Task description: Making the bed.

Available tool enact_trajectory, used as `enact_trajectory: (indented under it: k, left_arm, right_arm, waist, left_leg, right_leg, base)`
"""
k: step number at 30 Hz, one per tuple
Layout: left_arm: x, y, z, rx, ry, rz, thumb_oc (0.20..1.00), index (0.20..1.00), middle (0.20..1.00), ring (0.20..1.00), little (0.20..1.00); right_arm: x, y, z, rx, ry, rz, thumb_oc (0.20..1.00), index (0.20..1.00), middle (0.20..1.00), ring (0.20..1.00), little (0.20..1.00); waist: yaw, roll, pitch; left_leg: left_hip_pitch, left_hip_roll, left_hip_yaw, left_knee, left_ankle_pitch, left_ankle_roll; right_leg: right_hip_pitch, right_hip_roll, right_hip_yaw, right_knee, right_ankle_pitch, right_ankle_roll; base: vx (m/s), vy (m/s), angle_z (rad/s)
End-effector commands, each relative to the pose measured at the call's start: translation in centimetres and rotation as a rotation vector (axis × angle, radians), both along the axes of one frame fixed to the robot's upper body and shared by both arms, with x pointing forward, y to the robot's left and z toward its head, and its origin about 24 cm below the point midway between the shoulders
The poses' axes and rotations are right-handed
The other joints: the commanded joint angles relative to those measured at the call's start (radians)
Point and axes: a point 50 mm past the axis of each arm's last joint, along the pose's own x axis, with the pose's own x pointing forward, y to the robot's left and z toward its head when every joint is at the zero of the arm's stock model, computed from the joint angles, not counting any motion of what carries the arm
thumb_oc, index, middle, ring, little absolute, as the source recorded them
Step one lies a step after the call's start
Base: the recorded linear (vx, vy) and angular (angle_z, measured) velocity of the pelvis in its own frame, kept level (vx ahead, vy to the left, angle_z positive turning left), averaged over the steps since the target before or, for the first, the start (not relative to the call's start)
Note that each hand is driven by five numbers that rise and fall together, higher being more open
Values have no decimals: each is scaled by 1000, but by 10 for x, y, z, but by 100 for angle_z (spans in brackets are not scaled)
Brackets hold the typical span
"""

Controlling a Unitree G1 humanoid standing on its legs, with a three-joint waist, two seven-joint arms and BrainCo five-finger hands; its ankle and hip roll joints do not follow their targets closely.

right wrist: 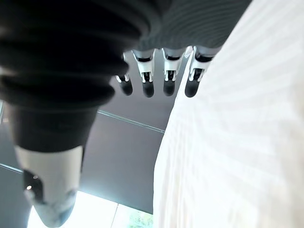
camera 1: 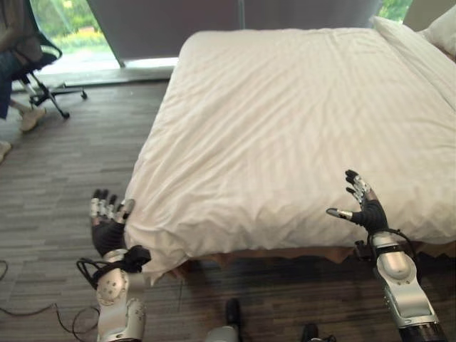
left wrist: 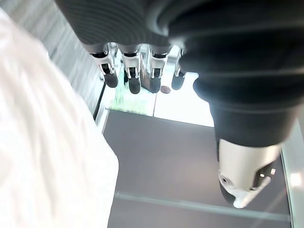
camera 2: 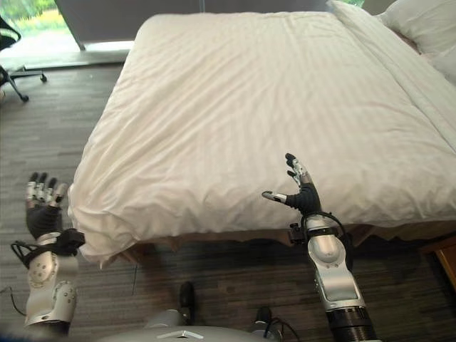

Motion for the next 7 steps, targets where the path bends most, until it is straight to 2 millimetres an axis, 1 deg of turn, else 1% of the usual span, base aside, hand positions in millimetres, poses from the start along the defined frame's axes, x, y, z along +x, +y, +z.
enact_trajectory:
  k: [1,2,4,6,7]
  left_arm:
    - [4,-8,13,153,-17,-95,1000,1000,1000,1000,1000]
    - [4,-15,11,169,-1,-124,1000,1000,1000,1000,1000]
    - [-1,-23,3,137,24,-157,1000,1000,1000,1000,1000]
    - [-4,-31,-12,79,79,-186,1000,1000,1000,1000,1000]
    - [-7,-35,-23,67,139,-218,1000,1000,1000,1000,1000]
  right_arm:
    - [13,18,16,19,-109,-1,1000,1000,1000,1000,1000]
    - [14,18,12,1,-92,-17,1000,1000,1000,1000,1000]
    - [13,17,4,-10,-52,-44,1000,1000,1000,1000,1000]
    - [12,14,-3,-33,-13,-71,1000,1000,1000,1000,1000]
    - [8,12,-10,-50,17,-83,1000,1000,1000,1000,1000]
  waist:
    - [23,-46,-44]
    - [23,-43,-46]
    - [23,-41,-50]
    - [22,-41,-51]
    - [19,-43,-52]
  left_leg:
    - [94,-9,-5,12,-157,-17]
    - [101,-8,-4,12,-161,-17]
    - [116,-6,-3,12,-167,-16]
    - [129,-5,-5,12,-170,-16]
    - [138,-2,-6,12,-175,-17]
  right_leg:
    - [-46,-102,-7,12,-5,51]
    - [-41,-102,-4,12,-8,51]
    - [-30,-103,0,12,-11,50]
    - [-20,-101,4,12,-15,49]
    - [-8,-99,3,12,-19,47]
  base:
    - [29,-44,-3]
    - [32,-37,-3]
    - [36,-39,-3]
    - [39,-43,-7]
    - [41,-55,-8]
